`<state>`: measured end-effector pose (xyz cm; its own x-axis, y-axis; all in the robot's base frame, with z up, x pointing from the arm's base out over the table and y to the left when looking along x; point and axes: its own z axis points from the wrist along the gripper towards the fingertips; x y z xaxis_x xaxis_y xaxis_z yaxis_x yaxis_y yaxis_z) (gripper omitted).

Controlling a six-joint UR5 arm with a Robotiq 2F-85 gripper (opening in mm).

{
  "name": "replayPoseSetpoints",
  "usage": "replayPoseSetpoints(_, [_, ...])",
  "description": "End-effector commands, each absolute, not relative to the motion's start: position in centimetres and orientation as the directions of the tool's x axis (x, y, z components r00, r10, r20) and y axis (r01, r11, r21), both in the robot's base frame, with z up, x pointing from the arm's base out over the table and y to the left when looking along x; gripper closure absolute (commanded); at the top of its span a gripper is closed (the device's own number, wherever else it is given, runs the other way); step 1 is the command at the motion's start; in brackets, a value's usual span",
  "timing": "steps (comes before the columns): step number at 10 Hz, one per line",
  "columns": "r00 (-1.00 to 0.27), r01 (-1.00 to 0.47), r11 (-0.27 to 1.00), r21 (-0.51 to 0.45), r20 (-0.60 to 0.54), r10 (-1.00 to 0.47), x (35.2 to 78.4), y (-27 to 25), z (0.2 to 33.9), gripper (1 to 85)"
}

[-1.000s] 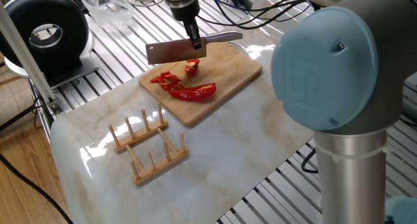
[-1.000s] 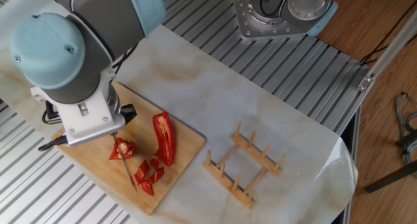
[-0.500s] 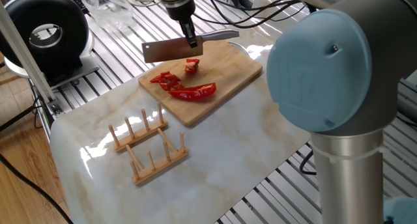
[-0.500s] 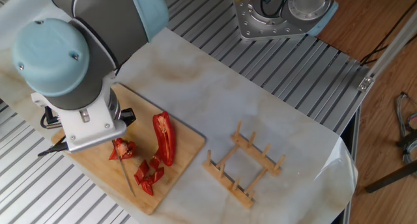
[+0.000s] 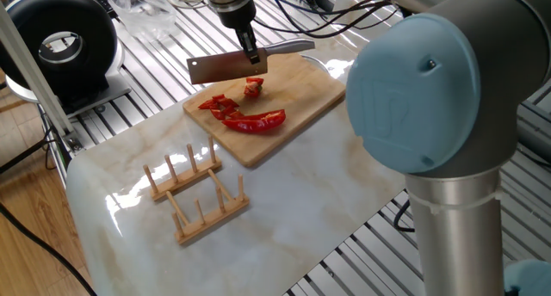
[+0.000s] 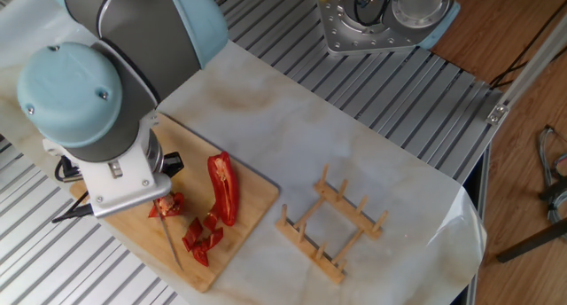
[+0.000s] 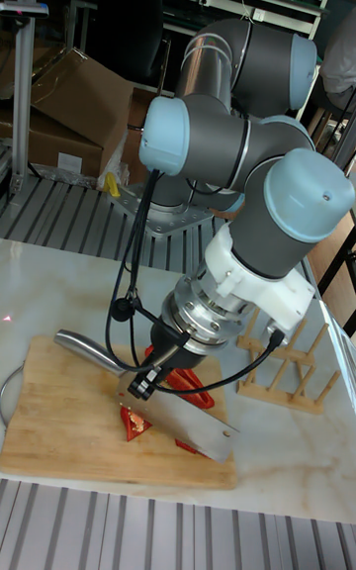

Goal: Chop the chili peppers

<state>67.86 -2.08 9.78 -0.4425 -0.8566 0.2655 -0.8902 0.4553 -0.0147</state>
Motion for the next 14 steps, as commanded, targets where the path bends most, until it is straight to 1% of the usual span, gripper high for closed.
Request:
replayPoseSetpoints(1, [-0.441, -0.887, 0.461, 0.013, 0.264, -0.858, 67.4, -1.7, 9.6, 84.3])
replayPoseSetpoints(4, [-0.426, -0.891, 0.453, 0.029, 0.286, -0.858, 66.4, -2.2, 10.5, 84.3])
replayPoseSetpoints(7, [-0.432, -0.889, 0.457, 0.020, 0.291, -0.854, 66.9, -2.7, 9.5, 84.3])
replayPoseSetpoints(11, [-0.428, -0.888, 0.459, 0.034, 0.307, -0.850, 66.5, -2.7, 9.5, 84.3])
replayPoseSetpoints(14, [-0.432, -0.886, 0.462, 0.028, 0.310, -0.847, 67.1, -2.1, 9.4, 84.3])
